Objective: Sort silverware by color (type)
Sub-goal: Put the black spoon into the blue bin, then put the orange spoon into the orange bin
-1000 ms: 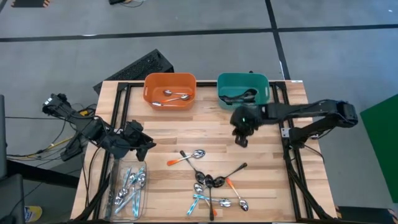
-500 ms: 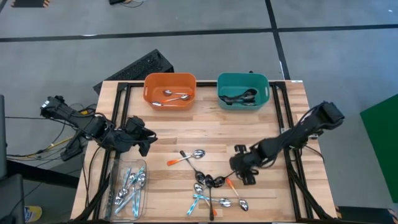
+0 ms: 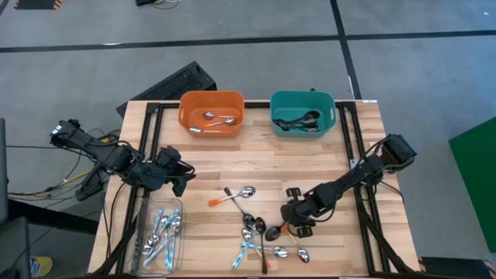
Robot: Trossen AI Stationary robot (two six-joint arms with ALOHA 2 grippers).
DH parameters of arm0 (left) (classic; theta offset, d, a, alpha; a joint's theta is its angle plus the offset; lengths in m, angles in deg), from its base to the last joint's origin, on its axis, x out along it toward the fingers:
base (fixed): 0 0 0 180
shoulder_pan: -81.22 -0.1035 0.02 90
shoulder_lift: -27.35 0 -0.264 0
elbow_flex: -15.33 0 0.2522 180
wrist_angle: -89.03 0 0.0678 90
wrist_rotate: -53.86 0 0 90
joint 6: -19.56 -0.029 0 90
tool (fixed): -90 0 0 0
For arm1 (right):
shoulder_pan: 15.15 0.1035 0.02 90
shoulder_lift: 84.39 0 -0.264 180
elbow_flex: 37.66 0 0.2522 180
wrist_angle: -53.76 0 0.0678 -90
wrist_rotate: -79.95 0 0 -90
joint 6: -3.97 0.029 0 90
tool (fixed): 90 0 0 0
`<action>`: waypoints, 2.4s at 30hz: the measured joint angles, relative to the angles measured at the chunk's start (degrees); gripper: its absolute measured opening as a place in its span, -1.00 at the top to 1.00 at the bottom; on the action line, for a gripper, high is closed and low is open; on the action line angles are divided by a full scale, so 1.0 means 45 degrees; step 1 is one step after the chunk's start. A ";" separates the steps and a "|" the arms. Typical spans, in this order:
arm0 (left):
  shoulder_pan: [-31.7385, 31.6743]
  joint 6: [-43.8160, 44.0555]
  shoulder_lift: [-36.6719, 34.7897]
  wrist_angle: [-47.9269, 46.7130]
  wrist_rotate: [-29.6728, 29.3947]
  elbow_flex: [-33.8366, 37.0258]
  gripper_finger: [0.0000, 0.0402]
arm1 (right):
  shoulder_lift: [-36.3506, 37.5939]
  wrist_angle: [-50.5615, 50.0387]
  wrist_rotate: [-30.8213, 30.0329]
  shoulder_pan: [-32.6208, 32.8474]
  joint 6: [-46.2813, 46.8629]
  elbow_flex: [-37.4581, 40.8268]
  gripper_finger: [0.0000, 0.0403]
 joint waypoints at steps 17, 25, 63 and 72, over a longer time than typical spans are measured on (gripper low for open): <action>-0.0009 0.0034 0.0000 -0.0005 0.0019 0.0000 0.25 | 0.0154 -0.1126 0.0242 -0.0438 -0.0464 0.0013 0.92; -0.0009 0.0136 0.0000 -0.0010 0.0015 -0.0002 0.25 | 0.1721 -0.1952 -0.0051 -0.1164 0.0092 0.0149 0.93; -0.2388 -0.2301 0.3308 0.2332 0.3759 -0.0005 0.25 | 0.5732 -0.1868 -0.0525 -1.6010 -1.0440 0.0045 0.33; -0.2773 -0.5591 0.3440 0.4537 0.3402 -0.0005 0.25 | 0.7028 -0.2409 -0.0398 -1.4581 -0.3158 0.0040 -0.06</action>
